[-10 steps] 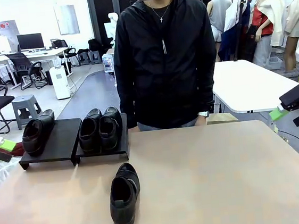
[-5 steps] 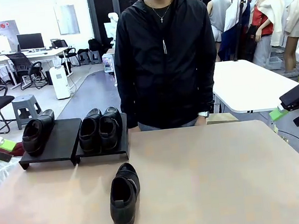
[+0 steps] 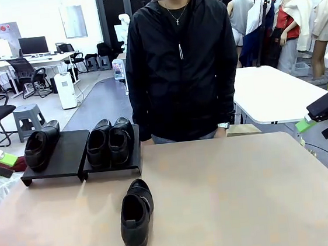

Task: Organize the shoes by placing them on the stand.
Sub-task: Place the Shoe from the middle of the table onto the Shoes Stand.

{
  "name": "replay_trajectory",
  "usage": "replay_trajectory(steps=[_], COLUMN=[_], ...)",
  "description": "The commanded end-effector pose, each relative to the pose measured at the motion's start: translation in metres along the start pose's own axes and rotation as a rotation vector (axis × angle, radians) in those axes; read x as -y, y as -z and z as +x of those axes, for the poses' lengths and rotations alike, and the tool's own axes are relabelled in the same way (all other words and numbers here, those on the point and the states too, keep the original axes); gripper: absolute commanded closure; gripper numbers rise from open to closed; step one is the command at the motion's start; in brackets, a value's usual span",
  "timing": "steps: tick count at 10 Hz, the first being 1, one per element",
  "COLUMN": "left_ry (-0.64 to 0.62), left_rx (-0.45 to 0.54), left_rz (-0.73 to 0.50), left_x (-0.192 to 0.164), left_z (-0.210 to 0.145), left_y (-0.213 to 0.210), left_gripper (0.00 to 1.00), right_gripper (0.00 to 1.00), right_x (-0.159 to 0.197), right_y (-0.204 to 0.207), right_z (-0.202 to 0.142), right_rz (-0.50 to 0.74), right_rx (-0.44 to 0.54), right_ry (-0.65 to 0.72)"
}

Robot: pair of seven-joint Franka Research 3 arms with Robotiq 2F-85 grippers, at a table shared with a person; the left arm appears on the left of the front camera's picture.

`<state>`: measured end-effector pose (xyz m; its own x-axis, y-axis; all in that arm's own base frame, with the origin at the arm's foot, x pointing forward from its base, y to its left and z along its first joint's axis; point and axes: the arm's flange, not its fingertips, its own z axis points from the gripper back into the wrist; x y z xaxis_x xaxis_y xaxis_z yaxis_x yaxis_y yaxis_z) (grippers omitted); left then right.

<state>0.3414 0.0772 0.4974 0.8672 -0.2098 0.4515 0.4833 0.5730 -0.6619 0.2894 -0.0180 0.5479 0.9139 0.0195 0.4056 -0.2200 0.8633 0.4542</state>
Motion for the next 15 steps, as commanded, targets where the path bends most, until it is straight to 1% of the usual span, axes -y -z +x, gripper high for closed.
replay_trajectory(steps=[1, 2, 3, 4, 5, 6, 7, 8, 9, 11, 12, 13, 14, 15], left_ry=[0.000, -0.203, -0.328, -0.362, -0.373, -0.375, -0.312, -0.238, -0.337, -0.337, -0.302, -0.231, -0.189, -0.213], left_rx=[0.000, -0.019, 0.027, -0.033, -0.117, -0.103, -0.143, -0.185, -0.102, -0.102, -0.136, -0.149, -0.169, -0.170], left_rz=[0.000, 0.102, 0.132, 0.188, 0.265, 0.351, 0.397, 0.393, 0.347, 0.347, 0.360, 0.462, 0.538, 0.626], left_x=[0.000, 0.029, 0.060, 0.083, 0.101, 0.110, 0.119, 0.124, 0.133, 0.133, 0.138, 0.131, 0.133, 0.135], left_z=[0.000, 0.014, 0.029, 0.034, 0.035, 0.036, 0.033, 0.029, 0.016, 0.016, 0.020, 0.017, 0.015, 0.014], left_y=[0.000, 0.044, 0.106, 0.163, 0.209, 0.243, 0.268, 0.275, 0.260, 0.260, 0.281, 0.282, 0.290, 0.301], left_gripper=[0.00, 0.00, 0.00, 0.00, 0.00, 0.00, 0.00, 0.00, 0.00, 0.00, 0.00, 0.00, 0.00, 0.00], right_gripper=[0.00, 0.00, 0.00, 0.00, 0.00, 0.00, 0.00, 0.00, 0.00, 0.00, 0.00, 0.00, 0.00, 0.00], right_x=[-0.001, -0.001, -0.001, -0.001, -0.001, -0.001, -0.001, -0.001, -0.001, -0.001, -0.001, -0.001, -0.001, -0.001], right_y=[-0.003, -0.003, -0.003, -0.003, -0.003, -0.003, -0.003, -0.003, -0.003, -0.003, -0.003, -0.003, -0.003, -0.003], right_z=[-0.002, -0.002, -0.002, -0.002, -0.002, -0.002, -0.002, -0.002, -0.002, -0.002, -0.002, -0.002, -0.002, -0.002], right_rz=[-0.012, -0.012, -0.012, -0.012, -0.012, -0.012, -0.012, -0.012, -0.012, -0.012, -0.012, -0.012, -0.012, -0.012], right_rx=[-0.002, -0.002, -0.002, -0.002, -0.002, -0.002, -0.002, -0.002, -0.002, -0.002, -0.002, -0.002, -0.002, -0.002], right_ry=[0.022, 0.022, 0.022, 0.022, 0.022, 0.022, 0.022, 0.022, 0.022, 0.022, 0.022, 0.022, 0.022, 0.022])
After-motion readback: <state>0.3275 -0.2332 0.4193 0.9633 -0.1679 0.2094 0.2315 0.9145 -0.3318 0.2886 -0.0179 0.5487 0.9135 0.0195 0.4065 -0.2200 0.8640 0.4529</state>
